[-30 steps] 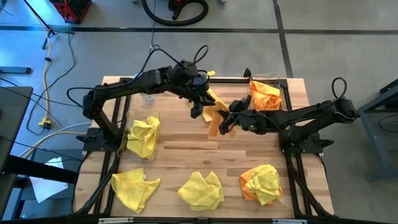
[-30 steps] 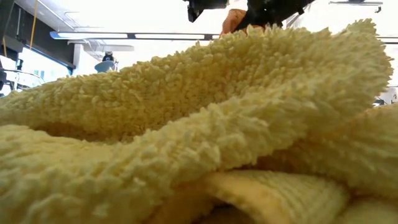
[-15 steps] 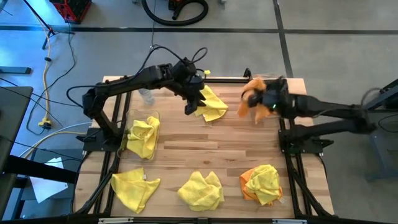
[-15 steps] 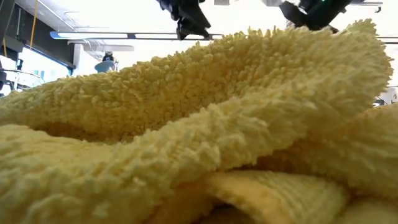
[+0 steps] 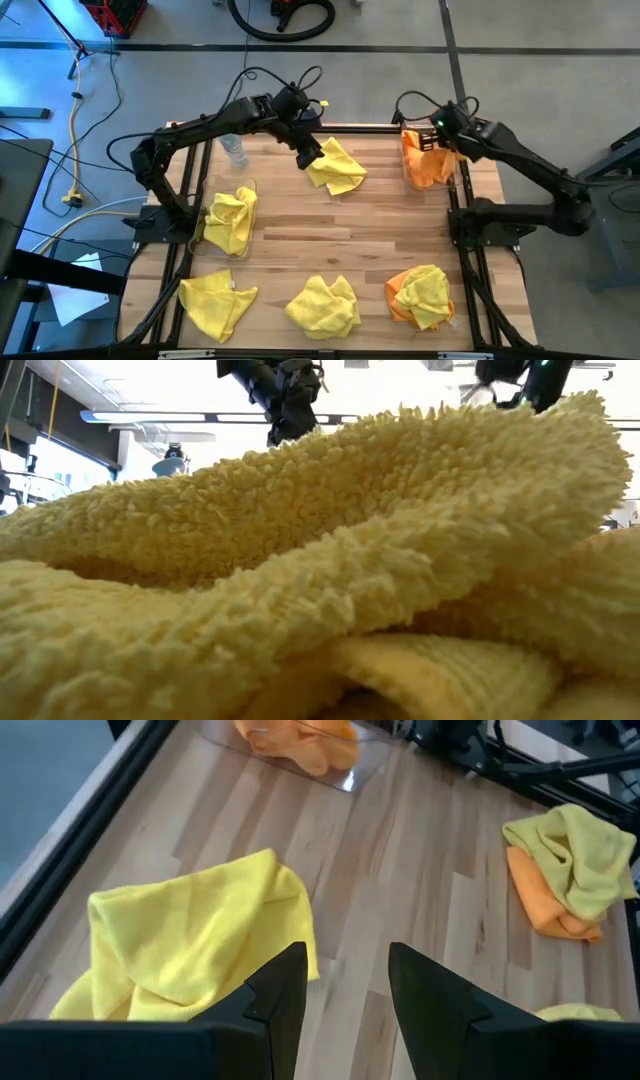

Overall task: Sort microfiber towel by color & place in baskets
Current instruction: Put the orange microfiber cloth into the right transparent bin, then put the yellow microfiber cloth into the left transparent bin

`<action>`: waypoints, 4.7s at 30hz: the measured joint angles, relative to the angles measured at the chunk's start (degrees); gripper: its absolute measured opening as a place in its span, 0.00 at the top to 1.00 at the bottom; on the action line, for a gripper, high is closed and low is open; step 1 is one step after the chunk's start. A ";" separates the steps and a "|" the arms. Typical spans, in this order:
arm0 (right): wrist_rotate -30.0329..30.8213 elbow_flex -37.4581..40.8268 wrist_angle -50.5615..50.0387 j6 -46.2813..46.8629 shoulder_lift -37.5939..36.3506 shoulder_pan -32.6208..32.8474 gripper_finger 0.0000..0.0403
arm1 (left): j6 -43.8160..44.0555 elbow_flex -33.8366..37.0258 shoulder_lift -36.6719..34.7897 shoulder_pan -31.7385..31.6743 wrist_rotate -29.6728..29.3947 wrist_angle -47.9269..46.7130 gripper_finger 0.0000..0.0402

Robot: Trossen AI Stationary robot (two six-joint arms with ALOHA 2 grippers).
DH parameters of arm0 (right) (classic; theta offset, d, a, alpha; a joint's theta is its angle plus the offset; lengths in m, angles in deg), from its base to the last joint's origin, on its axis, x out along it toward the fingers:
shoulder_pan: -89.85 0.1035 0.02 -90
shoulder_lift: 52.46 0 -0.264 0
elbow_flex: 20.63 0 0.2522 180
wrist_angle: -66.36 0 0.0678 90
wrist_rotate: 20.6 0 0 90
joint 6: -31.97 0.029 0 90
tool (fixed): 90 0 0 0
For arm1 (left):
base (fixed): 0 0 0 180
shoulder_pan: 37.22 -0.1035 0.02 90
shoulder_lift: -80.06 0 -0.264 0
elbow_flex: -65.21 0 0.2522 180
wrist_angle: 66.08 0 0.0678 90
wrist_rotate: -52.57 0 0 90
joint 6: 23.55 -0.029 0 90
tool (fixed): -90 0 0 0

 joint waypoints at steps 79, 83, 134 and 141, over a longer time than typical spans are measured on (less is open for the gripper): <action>-28.30 4.71 1.52 -0.91 20.98 -14.27 0.66 | 4.98 0.00 0.04 0.79 0.20 0.61 0.68; -28.56 3.78 0.26 0.57 14.83 -14.27 0.66 | 4.98 0.00 0.04 0.81 0.22 0.61 0.68; -11.17 3.91 2.25 14.71 18.02 -3.36 0.66 | 7.91 0.00 -2.90 4.02 -5.14 -3.43 0.68; -10.06 3.91 0.50 15.59 5.52 1.64 0.66 | 4.36 -0.02 -5.60 7.30 -7.08 -6.40 0.68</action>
